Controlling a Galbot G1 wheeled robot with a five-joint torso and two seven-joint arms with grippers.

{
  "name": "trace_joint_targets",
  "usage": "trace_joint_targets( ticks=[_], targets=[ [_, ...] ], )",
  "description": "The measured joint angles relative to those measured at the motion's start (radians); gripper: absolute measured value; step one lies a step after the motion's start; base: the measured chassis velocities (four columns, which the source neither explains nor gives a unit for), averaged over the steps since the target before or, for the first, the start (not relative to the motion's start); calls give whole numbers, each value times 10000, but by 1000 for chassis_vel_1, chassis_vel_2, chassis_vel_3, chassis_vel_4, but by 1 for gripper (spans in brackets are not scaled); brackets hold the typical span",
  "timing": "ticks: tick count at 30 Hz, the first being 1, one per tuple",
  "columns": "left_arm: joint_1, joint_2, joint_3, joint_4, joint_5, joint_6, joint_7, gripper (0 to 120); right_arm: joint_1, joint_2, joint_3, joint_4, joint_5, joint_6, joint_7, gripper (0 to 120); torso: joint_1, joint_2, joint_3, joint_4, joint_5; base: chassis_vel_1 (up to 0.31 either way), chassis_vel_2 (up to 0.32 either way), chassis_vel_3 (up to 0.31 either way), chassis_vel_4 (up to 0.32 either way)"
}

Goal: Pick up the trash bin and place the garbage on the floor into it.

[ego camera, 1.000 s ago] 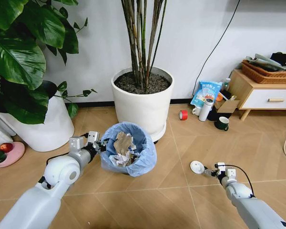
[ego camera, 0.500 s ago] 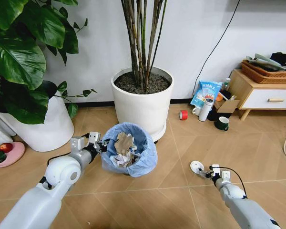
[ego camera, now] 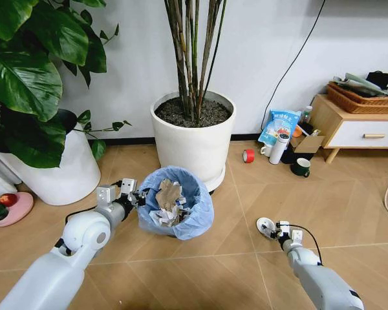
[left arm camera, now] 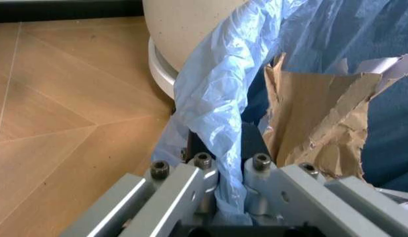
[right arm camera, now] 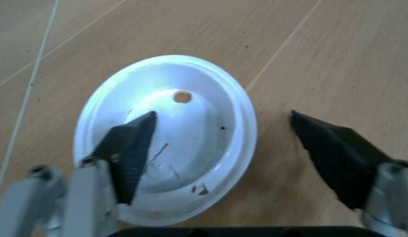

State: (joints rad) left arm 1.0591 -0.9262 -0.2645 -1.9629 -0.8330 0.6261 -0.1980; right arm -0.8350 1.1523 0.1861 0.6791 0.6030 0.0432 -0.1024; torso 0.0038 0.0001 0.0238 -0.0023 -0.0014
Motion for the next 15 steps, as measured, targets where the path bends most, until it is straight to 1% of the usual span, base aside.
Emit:
trace_joint_targets(
  ticks=[2, 3, 4, 7, 8, 9, 10, 11, 12, 15],
  targets=[
    [-12, -12, 30, 13, 0, -7, 2, 0, -24, 33, -7, -17, 11, 29, 29, 62, 0, 2, -1, 0, -2, 0, 0, 0, 0],
    [-12, -15, 35, 16, 0, -11, 2, 0, -50, 38, -8, -5, 15, 35, 37, 58, -1, 2, -1, 0, 1, 0, 0, 0, 0],
    [-12, -15, 35, 16, 0, -11, 2, 0, -50, 38, -8, -5, 15, 35, 37, 58, -1, 2, -1, 0, 1, 0, 0, 0, 0],
    [-12, -15, 41, 26, 5, -18, 4, 0, -125, 60, -2, 55, 43, 41, 103, 43, -1, 2, -1, -3, -3, 0, 0, 0, 0],
    [-12, -12, 41, 26, 7, -22, 4, 0, -128, 65, 0, 60, 57, 41, 121, 39, -1, 2, -1, -3, -2, 0, 0, 0, 0],
    [-12, -12, 41, 26, 7, -22, 4, 0, -128, 65, 0, 60, 57, 41, 121, 39, -1, 2, -1, -3, -2, 0, 0, 0, 0],
    [-11, -7, 41, 26, 7, -26, 7, 0, -126, 72, 5, 61, 76, 41, 148, 33, -1, 3, 0, -4, -2, 0, 0, 0, 0],
    [-11, -2, 41, 27, 6, -28, 9, 0, -118, 77, 9, 58, 92, 41, 161, 30, -1, 3, 0, -5, -2, 0, 0, 0, 0],
    [-12, 2, 40, 27, 6, -30, 11, 0, -113, 78, 12, 53, 106, 41, 168, 25, 0, 2, 0, -4, -2, 0, 0, 0, 0],
    [-12, 6, 40, 27, 7, -31, 13, 0, -112, 79, 15, 52, 114, 41, 178, 22, 0, 2, 1, -3, -1, 0, 0, 0, 0]
  ],
)
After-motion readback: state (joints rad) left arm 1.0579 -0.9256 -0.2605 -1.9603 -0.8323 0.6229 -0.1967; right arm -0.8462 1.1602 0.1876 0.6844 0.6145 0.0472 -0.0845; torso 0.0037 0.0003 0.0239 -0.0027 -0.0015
